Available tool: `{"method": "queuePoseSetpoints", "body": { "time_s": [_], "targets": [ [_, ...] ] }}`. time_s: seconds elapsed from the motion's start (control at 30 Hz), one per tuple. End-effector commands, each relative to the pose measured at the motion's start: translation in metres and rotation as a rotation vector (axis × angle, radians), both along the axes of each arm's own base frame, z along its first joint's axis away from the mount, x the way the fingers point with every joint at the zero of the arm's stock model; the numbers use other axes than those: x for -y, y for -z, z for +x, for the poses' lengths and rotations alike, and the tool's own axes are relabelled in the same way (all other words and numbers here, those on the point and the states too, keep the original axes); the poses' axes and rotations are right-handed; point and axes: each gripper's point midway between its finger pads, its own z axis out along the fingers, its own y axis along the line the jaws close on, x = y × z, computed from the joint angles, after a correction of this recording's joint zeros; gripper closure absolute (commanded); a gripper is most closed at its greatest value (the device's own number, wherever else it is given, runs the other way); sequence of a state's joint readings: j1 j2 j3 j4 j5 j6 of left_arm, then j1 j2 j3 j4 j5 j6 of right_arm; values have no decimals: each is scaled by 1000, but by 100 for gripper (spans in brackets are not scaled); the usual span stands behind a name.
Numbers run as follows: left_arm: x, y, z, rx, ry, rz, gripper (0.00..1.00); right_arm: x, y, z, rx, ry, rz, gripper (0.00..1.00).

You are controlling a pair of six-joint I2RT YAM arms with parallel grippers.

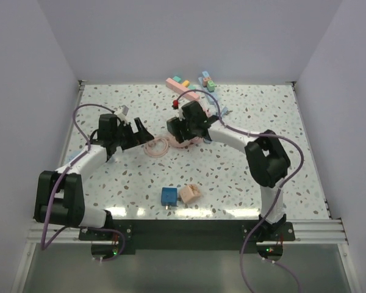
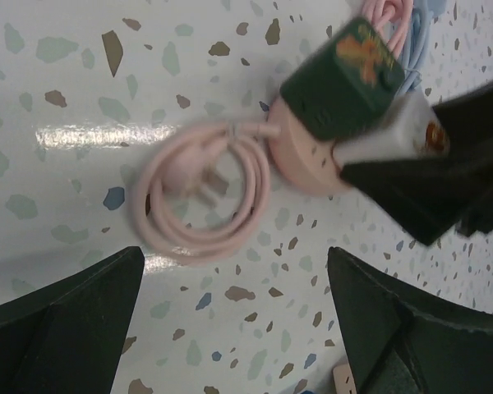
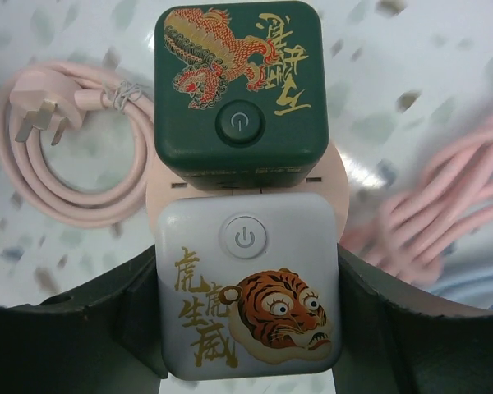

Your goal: Pull the plug off the socket

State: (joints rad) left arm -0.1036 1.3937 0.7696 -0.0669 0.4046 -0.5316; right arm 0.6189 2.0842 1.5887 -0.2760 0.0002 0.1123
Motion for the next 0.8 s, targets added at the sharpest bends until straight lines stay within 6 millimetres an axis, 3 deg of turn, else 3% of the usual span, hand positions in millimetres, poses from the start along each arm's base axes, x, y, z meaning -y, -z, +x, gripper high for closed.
{"method": "queuePoseSetpoints", "body": {
  "time_s": [0.0, 0.03, 0.07, 0.1, 0.2, 0.33, 0.53, 0.63, 0.67, 0.73, 0.77],
  "targets": [
    [11, -13, 17, 79, 12, -34, 2, -36, -45, -72, 40, -136, 127, 100],
    [18, -11, 16, 76, 30, -34, 2, -36, -39, -84, 19, -133, 131, 100],
    [22, -11, 18, 78, 39, -33, 2, -29, -20, -100, -11, -132, 115, 100],
    [25, -9, 18, 74, 46, -29, 2, -31, -19, -111, -17, -141, 117, 100],
    [41, -1, 17, 55, 86, -22, 2, -22, 3, -132, -74, -119, 98, 100],
    [65, 6, 8, 44, 142, -4, 3, -10, 13, -134, -62, -92, 70, 100],
    [83, 28, -1, -2, 168, 51, 9, -10, 17, -134, -61, -97, 66, 100],
    [84, 42, 1, -19, 154, 74, 24, -12, 17, -133, -61, -93, 79, 100],
    [85, 47, 2, -29, 157, 78, 45, -12, 15, -134, -59, -92, 82, 100],
    [84, 68, 0, -84, 150, 109, 68, -13, 9, -131, -49, -81, 96, 100],
    [82, 75, -2, -102, 143, 121, 94, -14, 0, -131, -37, -81, 112, 100]
  ]
}}
